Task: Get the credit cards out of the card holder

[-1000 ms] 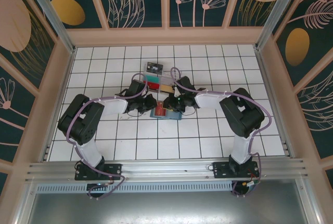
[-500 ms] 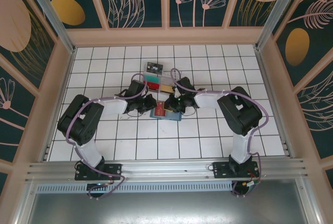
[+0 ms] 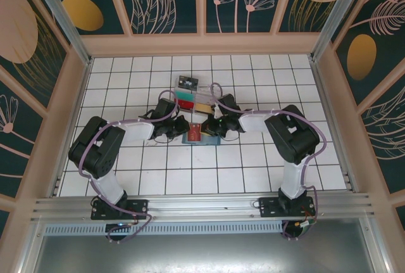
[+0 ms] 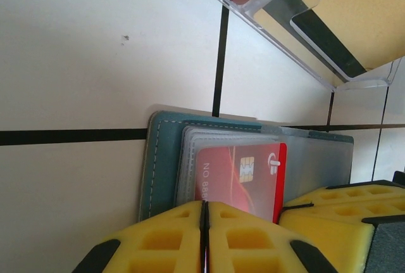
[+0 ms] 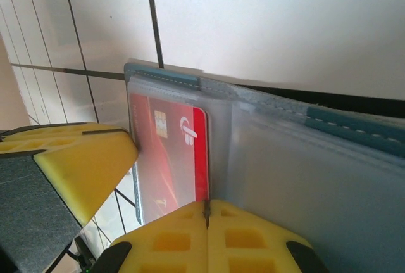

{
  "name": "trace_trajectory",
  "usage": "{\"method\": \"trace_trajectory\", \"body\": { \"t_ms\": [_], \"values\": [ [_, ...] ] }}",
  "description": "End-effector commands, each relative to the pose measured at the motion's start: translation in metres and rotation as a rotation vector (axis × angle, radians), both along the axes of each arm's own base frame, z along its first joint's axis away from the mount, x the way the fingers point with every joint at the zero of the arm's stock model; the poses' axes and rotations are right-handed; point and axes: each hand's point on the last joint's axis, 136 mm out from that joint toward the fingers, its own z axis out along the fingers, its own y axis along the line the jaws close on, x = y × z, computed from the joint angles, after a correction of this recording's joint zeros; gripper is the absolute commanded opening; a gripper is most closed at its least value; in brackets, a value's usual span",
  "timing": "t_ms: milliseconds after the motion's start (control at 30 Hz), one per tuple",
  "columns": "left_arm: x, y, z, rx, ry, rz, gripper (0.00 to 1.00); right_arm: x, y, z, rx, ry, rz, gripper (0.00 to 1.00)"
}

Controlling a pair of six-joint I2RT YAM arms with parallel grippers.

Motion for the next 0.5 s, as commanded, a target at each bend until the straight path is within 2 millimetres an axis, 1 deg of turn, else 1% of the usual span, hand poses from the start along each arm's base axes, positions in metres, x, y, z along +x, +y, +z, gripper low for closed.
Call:
{"method": "trace_trajectory", "body": {
  "t_ms": [0, 133, 233, 333, 400, 467],
  "values": [
    [-0.016, 0.012, -0.017, 0.083, 0.070, -0.010, 0.16, -0.004, -0.014, 0.008, 0.012, -0.015, 0.004, 0.00],
    [-0.012, 0.011, -0.011, 0.090, 0.052, -0.021, 0.23, -0.009, -0.025, 0.007, -0.002, -0.008, -0.007, 0.00],
    [-0.007, 0.007, -0.005, 0.076, 0.037, -0.033, 0.24, -0.010, -0.027, 0.007, 0.002, -0.008, -0.006, 0.00],
    [-0.005, 0.003, -0.002, 0.060, 0.032, -0.039, 0.22, -0.011, -0.018, 0.016, 0.048, -0.024, 0.027, 0.00],
    [-0.007, 0.002, -0.006, 0.058, 0.043, -0.040, 0.20, -0.012, -0.009, 0.024, 0.074, -0.043, 0.051, 0.01],
    [-0.009, 0.003, -0.009, 0.054, 0.050, -0.038, 0.19, -0.014, -0.001, 0.030, 0.090, -0.051, 0.071, 0.06]
  ]
}}
